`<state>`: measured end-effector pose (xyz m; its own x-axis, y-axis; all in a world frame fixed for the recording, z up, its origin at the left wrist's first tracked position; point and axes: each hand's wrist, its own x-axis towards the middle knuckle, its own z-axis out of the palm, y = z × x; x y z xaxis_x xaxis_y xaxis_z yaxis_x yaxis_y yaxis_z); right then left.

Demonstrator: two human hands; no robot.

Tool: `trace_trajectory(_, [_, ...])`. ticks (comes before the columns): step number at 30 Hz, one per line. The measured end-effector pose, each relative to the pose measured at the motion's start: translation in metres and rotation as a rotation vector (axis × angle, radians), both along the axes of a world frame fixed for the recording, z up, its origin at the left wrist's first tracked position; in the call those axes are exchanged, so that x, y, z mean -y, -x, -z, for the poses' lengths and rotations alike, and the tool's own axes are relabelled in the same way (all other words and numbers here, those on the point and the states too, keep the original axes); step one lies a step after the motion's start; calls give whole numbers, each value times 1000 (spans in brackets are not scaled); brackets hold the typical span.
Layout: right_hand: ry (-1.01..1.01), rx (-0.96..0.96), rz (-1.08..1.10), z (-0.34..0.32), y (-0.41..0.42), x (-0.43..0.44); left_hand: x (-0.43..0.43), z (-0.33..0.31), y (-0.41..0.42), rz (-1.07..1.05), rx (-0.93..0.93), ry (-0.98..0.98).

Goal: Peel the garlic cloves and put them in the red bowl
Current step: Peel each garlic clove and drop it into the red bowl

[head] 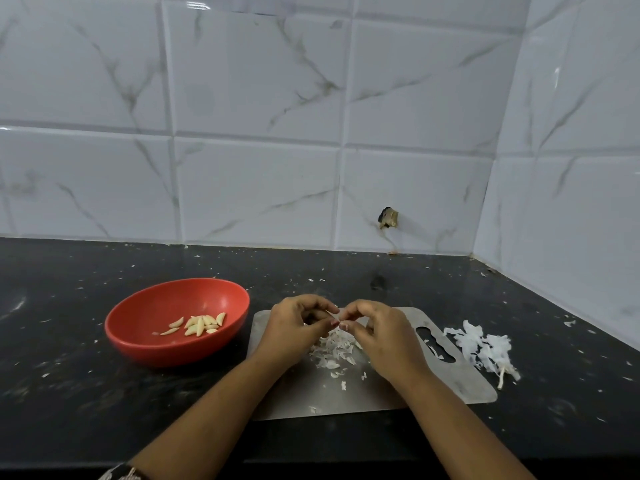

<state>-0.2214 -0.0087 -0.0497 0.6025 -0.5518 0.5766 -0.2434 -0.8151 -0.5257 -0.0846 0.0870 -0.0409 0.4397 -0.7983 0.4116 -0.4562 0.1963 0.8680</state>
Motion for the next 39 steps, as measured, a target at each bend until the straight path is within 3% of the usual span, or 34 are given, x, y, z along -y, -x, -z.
trace_trajectory(5, [39,-84,-13,-4,4,-5,1,3,-2,-3,58,-4])
trace_trajectory(14, [131,-156,15,-1,2,-4,0,0,-2,95,-159,1])
trace_trajectory(27, [68,-132,-72,3,-2,1,-1,0,1,116,-147,31])
trace_trajectory(39, [183,-81,-72,1,-5,-7,1,0,3,67,-385,113])
